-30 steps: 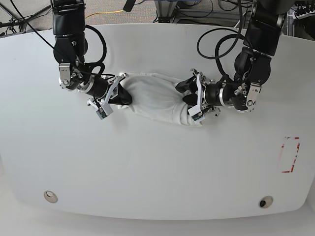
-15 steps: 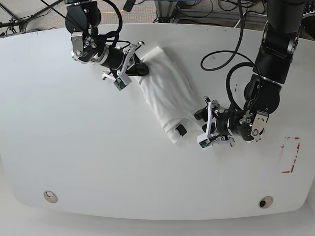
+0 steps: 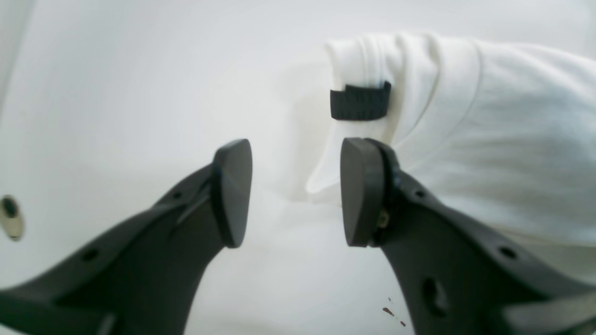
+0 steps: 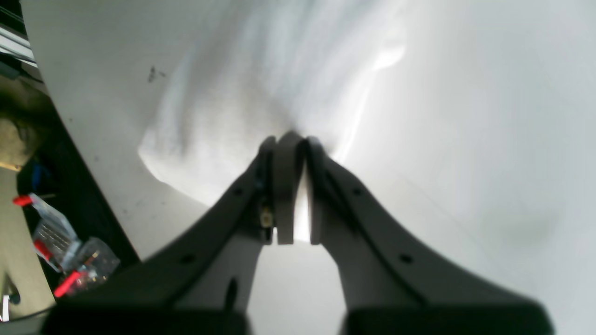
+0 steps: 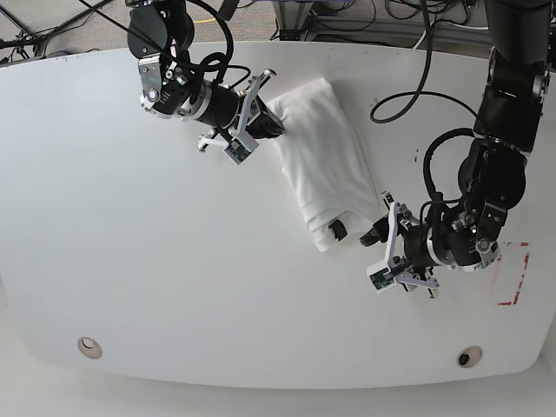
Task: Fold the T-shirt properly
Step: 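Rotate the bundle by swinging the left gripper toward the red rectangle, then release with the right gripper and grasp the bundle's middle with the left gripper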
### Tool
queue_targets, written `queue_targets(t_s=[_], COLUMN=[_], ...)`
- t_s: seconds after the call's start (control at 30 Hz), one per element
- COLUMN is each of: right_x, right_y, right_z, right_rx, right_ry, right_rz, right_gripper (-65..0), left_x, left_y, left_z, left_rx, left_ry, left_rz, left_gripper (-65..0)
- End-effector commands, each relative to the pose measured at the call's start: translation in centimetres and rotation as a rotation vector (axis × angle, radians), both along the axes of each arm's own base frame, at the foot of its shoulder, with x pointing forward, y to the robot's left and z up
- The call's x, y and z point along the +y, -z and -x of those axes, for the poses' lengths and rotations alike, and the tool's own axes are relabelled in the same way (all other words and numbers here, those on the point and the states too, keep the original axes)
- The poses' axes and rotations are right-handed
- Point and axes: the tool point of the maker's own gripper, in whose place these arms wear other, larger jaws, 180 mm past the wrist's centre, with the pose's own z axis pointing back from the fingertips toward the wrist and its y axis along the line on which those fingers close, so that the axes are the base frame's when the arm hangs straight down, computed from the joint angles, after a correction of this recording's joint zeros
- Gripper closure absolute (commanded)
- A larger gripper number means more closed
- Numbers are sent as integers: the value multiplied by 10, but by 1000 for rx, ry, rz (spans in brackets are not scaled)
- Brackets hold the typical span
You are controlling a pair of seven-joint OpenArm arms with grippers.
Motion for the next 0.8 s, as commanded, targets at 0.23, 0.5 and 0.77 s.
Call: queue_targets(t_s=[0.23,0.5,0.77], right_x=[-37,-86,-124], right_y=[-31,-32,-36], right_z=[-29,-49,-59], right_rx=[-108,-94,-87], right_ry=[68,183,284], right_rz=[66,161,212], right_gripper=[-33,-33,-33], left_x=[-32,-50,-75], left_y=[-22,-17,1], left_z=[54,51,55], left_rx=[-84,24,-27], left_ry=[14,-444,-728], left_rz=[189,530,673], left_gripper=[-292,-292,-294])
